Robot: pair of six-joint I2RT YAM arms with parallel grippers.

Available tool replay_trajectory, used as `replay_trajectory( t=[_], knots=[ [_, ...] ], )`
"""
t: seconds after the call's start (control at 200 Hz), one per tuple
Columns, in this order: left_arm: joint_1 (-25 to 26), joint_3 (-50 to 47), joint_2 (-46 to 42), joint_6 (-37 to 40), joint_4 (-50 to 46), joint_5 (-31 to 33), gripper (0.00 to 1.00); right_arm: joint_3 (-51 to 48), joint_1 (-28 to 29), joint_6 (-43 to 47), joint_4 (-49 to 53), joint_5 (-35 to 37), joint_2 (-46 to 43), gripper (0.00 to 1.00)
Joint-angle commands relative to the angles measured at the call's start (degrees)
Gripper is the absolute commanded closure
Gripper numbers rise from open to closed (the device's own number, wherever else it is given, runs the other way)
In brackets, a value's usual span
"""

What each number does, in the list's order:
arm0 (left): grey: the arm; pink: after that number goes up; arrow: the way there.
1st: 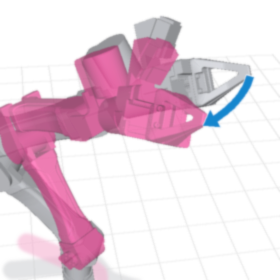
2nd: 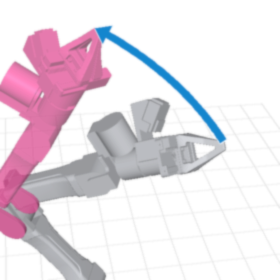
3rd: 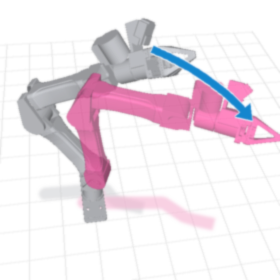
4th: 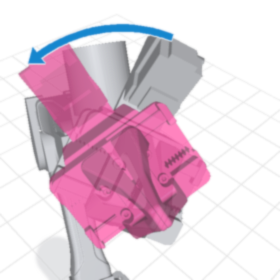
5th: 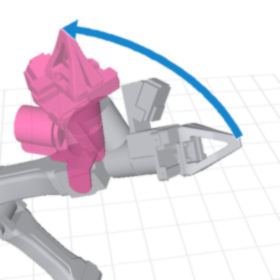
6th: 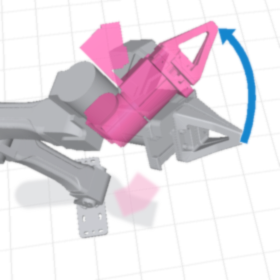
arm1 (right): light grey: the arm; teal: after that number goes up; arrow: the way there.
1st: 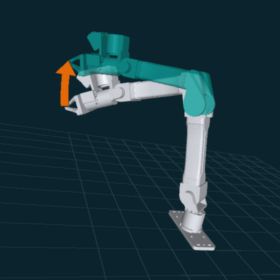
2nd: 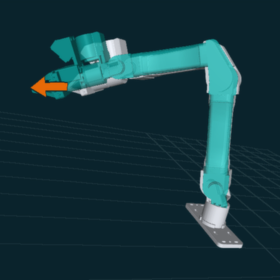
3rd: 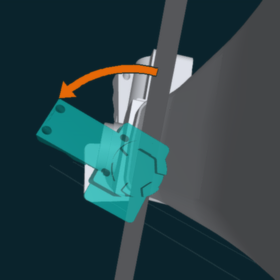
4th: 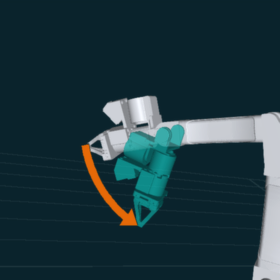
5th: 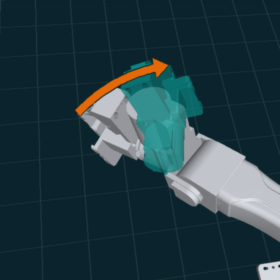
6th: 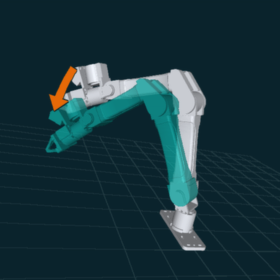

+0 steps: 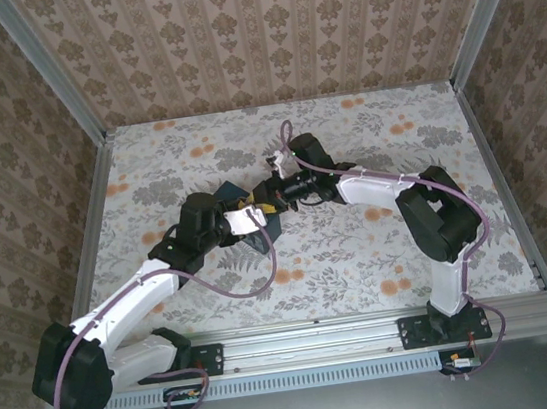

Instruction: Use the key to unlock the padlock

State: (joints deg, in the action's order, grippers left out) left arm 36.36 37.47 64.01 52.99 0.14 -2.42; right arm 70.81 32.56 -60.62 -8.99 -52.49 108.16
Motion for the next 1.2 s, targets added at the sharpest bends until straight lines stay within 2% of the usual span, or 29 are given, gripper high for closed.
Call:
replay_trajectory(
  t=[0.0,0.155,0.215,0.525,0.685,0.8,0.915,1.125,1.195],
  knots=[
    [0.5,-0.7,0.3,-0.6,1.3,-0.6,0.91,3.8,0.9,0.9,3.1,-5.2,1.1,0.72],
    [0.5,-0.7,0.6,-1.0,2.0,-0.6,0.96,3.7,0.2,2.2,4.5,-5.3,0.6,0.65],
    [0.3,-0.7,0.7,-1.4,2.1,-0.8,0.98,4.2,0.0,3.5,6.2,-5.2,0.3,0.6],
    [-2.0,-0.1,-0.2,-3.3,0.6,-3.6,1.0,10.7,-2.5,24.4,31.0,0.6,-2.3,0.55],
    [-2.5,0.5,-0.4,-4.2,-1.0,-4.3,1.0,9.7,-2.7,22.6,27.0,0.9,-2.2,0.56],
    [-3.6,1.2,-1.1,-5.6,-2.2,-3.6,0.96,8.2,-2.2,19.3,22.2,0.2,-1.4,0.57],
    [-6.5,1.6,-2.5,-8.7,-3.0,-4.6,0.92,8.6,-1.8,20.5,23.4,1.9,-1.5,0.57],
    [-14.4,3.2,-5.6,-19.5,-2.3,-10.7,0.77,10.0,-1.8,34.6,30.4,12.1,-7.8,0.54],
    [-16.4,4.1,-4.9,-24.0,-2.3,-10.9,0.67,10.0,-1.4,40.3,31.2,14.6,-9.7,0.5]
  ],
)
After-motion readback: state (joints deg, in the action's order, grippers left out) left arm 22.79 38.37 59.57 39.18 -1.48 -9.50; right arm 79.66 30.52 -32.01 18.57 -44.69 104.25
